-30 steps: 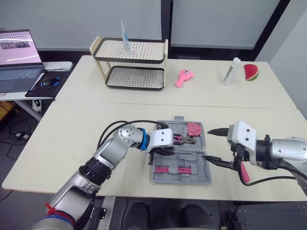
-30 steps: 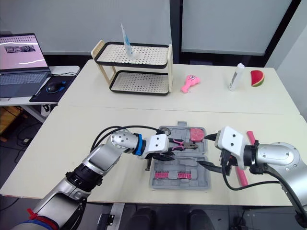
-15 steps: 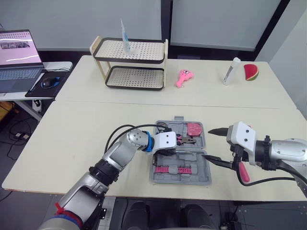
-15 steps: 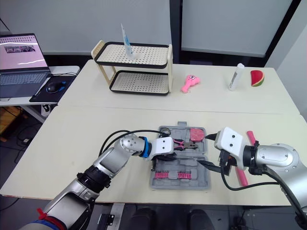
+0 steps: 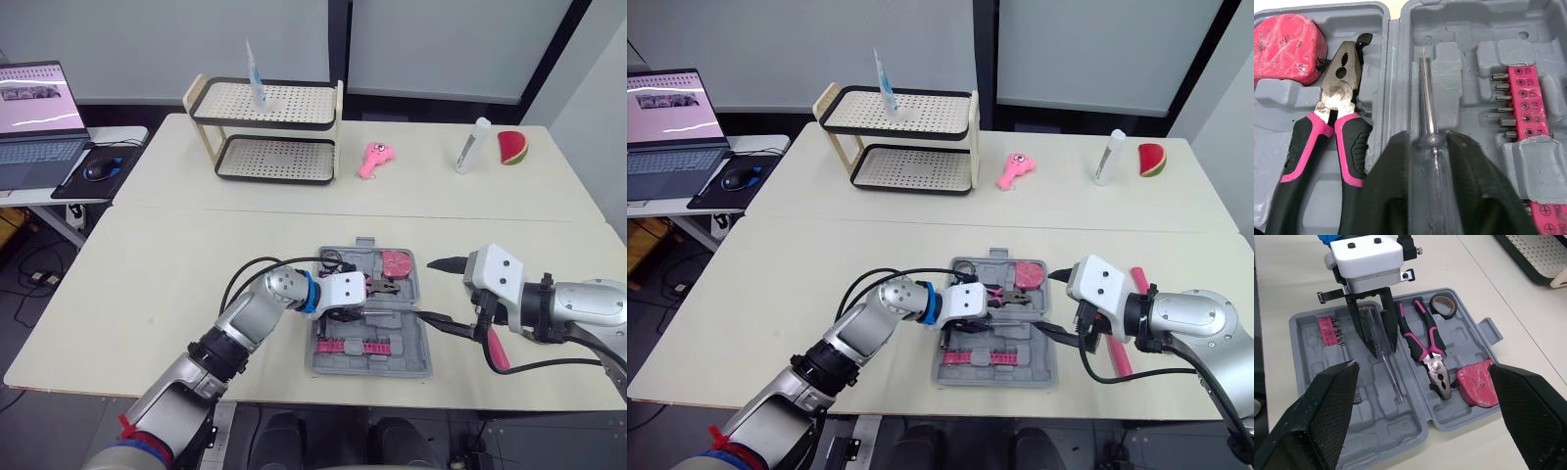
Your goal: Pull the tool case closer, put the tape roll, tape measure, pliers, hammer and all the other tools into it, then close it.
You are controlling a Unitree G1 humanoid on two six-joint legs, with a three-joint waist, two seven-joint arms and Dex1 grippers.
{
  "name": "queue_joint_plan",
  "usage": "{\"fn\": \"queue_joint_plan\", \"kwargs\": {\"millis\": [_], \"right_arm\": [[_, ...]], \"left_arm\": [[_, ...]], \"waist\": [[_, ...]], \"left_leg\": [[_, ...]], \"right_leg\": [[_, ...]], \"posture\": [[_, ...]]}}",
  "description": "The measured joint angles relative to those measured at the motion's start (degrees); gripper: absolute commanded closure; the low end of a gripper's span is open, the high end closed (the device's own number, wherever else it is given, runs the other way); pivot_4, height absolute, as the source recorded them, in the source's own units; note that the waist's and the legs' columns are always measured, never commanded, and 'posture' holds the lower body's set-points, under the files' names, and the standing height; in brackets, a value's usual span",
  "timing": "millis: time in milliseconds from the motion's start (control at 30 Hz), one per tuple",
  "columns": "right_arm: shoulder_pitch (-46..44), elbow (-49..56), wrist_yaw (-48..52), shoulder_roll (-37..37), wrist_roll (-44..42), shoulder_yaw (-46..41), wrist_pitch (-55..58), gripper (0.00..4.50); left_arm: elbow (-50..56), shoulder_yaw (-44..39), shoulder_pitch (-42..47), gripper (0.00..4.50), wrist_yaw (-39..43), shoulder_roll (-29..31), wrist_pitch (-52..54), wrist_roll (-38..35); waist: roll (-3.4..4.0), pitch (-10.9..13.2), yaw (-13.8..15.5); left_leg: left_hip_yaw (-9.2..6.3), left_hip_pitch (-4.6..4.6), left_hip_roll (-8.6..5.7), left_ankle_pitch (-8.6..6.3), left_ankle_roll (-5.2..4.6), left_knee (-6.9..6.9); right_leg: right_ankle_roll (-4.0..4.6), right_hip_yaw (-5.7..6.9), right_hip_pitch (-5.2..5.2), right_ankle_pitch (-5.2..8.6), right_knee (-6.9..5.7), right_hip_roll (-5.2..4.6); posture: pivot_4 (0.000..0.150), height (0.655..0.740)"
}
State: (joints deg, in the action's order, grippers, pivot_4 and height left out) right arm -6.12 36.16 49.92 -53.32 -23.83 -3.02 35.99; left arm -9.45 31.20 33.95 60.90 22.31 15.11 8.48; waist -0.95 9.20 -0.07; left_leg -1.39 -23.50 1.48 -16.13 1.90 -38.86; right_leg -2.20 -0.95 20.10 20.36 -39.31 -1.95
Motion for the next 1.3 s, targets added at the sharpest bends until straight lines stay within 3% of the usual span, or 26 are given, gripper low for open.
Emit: {"fn": "queue_joint_plan", "kwargs": {"millis": [233,333,500,867,1300], "right_arm": [[-0.1,-0.1,0.0,0.2,0.1,0.7,-0.4,0.0],[-0.2,-0.3,0.1,0.4,0.1,1.1,-0.6,0.0],[-0.4,-0.6,0.2,0.4,0.2,1.2,-0.7,0.0],[0.4,-0.1,0.5,0.0,0.3,1.0,-0.5,0.0],[1.2,-1.6,0.9,-0.8,0.8,0.4,-1.4,0.0]], "left_arm": [[1.8,-0.3,-0.4,2.46,2.0,2.7,-1.3,-0.6],[1.8,-0.9,-0.4,3.04,2.7,3.6,-3.3,-1.4],[0.8,-1.3,-0.5,4.46,3.5,3.7,-5.1,-1.8],[-4.0,-1.3,-0.7,4.46,0.8,0.9,-7.8,-0.9],[-3.8,-2.4,-2.2,4.46,2.6,2.2,-9.9,-2.3]], "waist": [[0.0,0.0,0.0],[0.0,0.0,0.0],[0.0,0.0,0.0],[0.0,0.0,0.0],[0.01,0.0,-0.1]], "left_leg": [[0.02,0.0,0.0,0.0,0.01,-0.01],[0.02,0.0,-0.01,0.0,0.0,-0.03],[0.02,0.0,-0.01,0.0,0.0,-0.03],[0.03,0.01,-0.02,0.0,-0.01,-0.04],[0.05,0.03,-0.02,0.0,0.0,-0.06]], "right_leg": [[0.0,0.0,0.04,0.0,-0.1,0.0],[0.0,0.0,0.04,0.0,-0.1,-0.01],[0.0,0.02,0.05,0.0,-0.11,-0.01],[0.0,0.02,0.06,0.0,-0.14,-0.01],[0.0,0.01,0.07,0.0,-0.2,-0.01]], "posture": [[0.15,0.74],[0.15,0.74],[0.15,0.74],[0.15,0.74],[0.15,0.74]]}}
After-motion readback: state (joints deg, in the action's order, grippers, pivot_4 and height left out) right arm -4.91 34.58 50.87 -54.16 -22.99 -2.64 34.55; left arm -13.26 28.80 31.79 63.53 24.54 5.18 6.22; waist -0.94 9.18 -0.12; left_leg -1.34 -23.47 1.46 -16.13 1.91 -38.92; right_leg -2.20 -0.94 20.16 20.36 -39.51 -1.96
